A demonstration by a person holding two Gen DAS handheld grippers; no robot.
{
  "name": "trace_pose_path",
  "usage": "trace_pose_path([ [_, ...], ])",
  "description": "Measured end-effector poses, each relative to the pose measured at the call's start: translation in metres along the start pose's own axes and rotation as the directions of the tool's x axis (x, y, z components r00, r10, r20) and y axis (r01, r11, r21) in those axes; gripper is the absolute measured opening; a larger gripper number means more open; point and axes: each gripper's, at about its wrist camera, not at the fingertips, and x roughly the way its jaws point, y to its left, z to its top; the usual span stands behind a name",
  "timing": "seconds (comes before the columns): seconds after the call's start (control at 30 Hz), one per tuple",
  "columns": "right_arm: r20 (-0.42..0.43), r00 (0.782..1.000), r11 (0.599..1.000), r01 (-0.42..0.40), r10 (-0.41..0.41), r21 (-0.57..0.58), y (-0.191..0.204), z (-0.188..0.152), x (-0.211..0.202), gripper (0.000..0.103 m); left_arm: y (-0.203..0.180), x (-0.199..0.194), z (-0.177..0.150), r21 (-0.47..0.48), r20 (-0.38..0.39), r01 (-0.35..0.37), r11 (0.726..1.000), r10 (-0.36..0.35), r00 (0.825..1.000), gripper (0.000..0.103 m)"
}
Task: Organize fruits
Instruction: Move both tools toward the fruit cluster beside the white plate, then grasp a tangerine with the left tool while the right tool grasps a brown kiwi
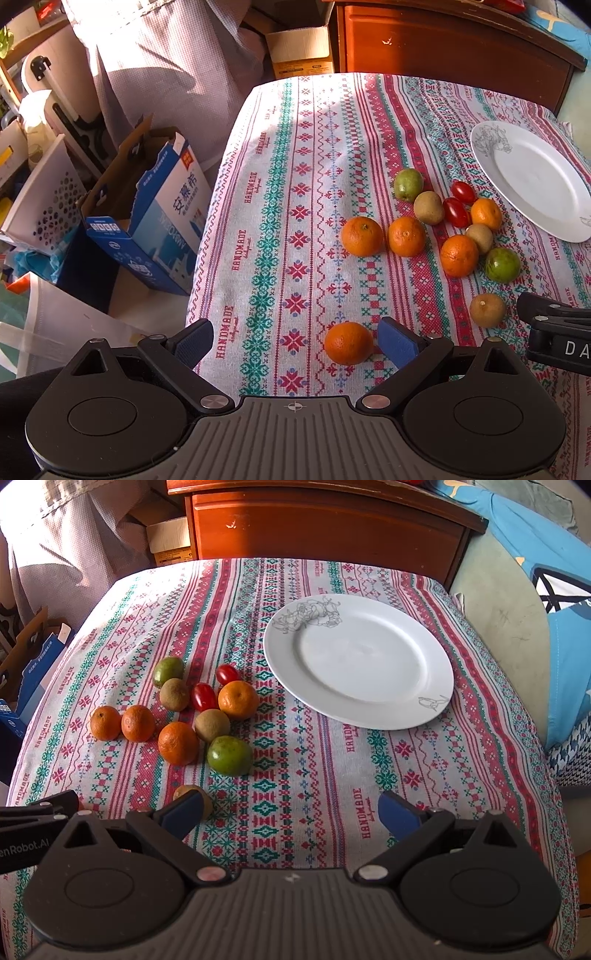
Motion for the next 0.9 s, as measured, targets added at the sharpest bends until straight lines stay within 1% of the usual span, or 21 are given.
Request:
trace_pose_path([
  [0.17, 0.004, 1.000, 1.000, -0.006, 0.006, -0.001, -0.003, -0.002, 0.000, 0.099, 0.003, 0.000, 0.000, -0.016, 0.001, 0.015, 1.000, -0.015, 1.000, 0.097],
  [0.37, 0.037, 0.997, 0.998, -0.069, 0.069, 0.000, -0.014, -0.009, -0.008, 0.097, 0.008, -0.001, -0.003, -0.034, 0.023, 0.029, 0.999, -0.029, 0.999, 0.097],
  [0.43, 0.047, 0.993, 0.994, -0.106, 0.105, 0.001, -0.021, -0.014, -0.011, 0.096, 0.011, -0.001, -0.006, -0.042, 0.028, 0.034, 0.999, -0.033, 0.999, 0.097],
  [0.53, 0.043, 0.982, 0.983, -0.183, 0.181, 0.029, -0.034, -0.023, -0.013, 0.091, 0.015, -0.001, -0.012, -0.048, 0.032, 0.042, 0.998, -0.040, 0.999, 0.096],
  [0.6, 0.051, 0.975, 0.976, -0.216, 0.214, 0.028, -0.039, -0.030, -0.015, 0.089, 0.017, -0.002, -0.016, -0.050, 0.038, 0.045, 0.998, -0.043, 0.998, 0.096],
  [0.77, 0.070, 0.965, 0.967, -0.254, 0.252, 0.016, -0.042, -0.042, -0.016, 0.087, 0.021, -0.002, -0.026, -0.047, 0.047, 0.065, 0.997, -0.062, 0.997, 0.096],
  [0.87, 0.093, 0.954, 0.957, -0.290, 0.286, 0.029, -0.041, -0.045, -0.016, 0.087, 0.022, -0.005, -0.032, -0.038, 0.064, 0.091, 0.995, -0.088, 0.994, 0.095],
  [0.9, 0.093, 0.949, 0.952, -0.304, 0.300, 0.035, -0.040, -0.046, -0.016, 0.085, 0.023, -0.006, -0.034, -0.035, 0.072, 0.094, 0.995, -0.091, 0.993, 0.095],
])
